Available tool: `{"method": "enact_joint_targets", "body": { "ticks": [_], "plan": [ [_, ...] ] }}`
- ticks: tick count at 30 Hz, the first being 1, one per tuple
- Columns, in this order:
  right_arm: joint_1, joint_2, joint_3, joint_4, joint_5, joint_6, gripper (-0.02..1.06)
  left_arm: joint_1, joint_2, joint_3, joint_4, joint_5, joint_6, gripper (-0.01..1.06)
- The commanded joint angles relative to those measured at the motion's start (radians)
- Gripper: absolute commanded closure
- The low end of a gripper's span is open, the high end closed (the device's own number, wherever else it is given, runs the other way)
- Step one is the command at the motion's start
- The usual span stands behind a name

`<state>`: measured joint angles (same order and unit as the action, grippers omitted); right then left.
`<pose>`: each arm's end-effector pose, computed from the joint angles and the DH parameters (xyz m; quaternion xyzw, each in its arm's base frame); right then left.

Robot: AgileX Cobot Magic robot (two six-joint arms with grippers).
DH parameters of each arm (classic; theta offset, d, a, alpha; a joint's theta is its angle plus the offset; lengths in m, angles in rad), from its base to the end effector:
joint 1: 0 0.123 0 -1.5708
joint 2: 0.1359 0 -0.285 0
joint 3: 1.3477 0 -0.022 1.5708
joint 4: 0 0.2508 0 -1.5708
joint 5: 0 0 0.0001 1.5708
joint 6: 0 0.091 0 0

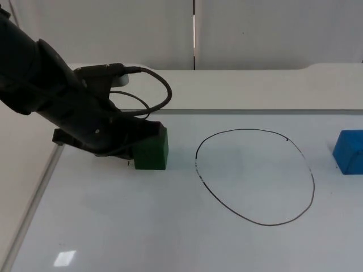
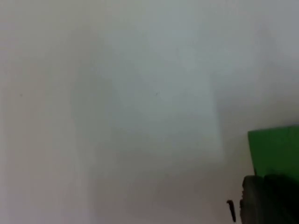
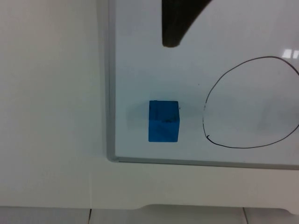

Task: Push the two cubes into the marked area.

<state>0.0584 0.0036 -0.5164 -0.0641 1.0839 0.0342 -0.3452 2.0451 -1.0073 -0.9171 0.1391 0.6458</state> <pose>-0.0069 -0.0056 0.2801 -0.0085 0.8555 -0.0080 0.5178 0.3476 -0.1357 0.0874 0.0524 0.9616 -0.1302 0.2358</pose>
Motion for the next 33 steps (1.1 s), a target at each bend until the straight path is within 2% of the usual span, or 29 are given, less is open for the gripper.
{"method": "enact_joint_targets", "body": {
  "ticks": [1, 10, 26, 33],
  "plan": [
    [-0.005, -0.004, 0.001, -0.004, -0.006, -0.003, -0.01, -0.014, 0.000, -0.004, -0.018, 0.002, 0.000, 1.03],
    [-0.005, -0.004, 0.001, -0.004, -0.006, -0.003, -0.01, -0.080, 0.001, -0.004, -0.018, -0.062, 0.000, 1.03],
    [-0.005, -0.004, 0.001, -0.004, -0.006, -0.003, -0.01, -0.087, 0.001, -0.004, -0.016, -0.079, 0.005, 1.03],
    [-0.005, -0.004, 0.001, -0.004, -0.006, -0.003, -0.01, -0.127, 0.001, -0.004, -0.008, -0.149, 0.005, 1.03]
  ]
}}
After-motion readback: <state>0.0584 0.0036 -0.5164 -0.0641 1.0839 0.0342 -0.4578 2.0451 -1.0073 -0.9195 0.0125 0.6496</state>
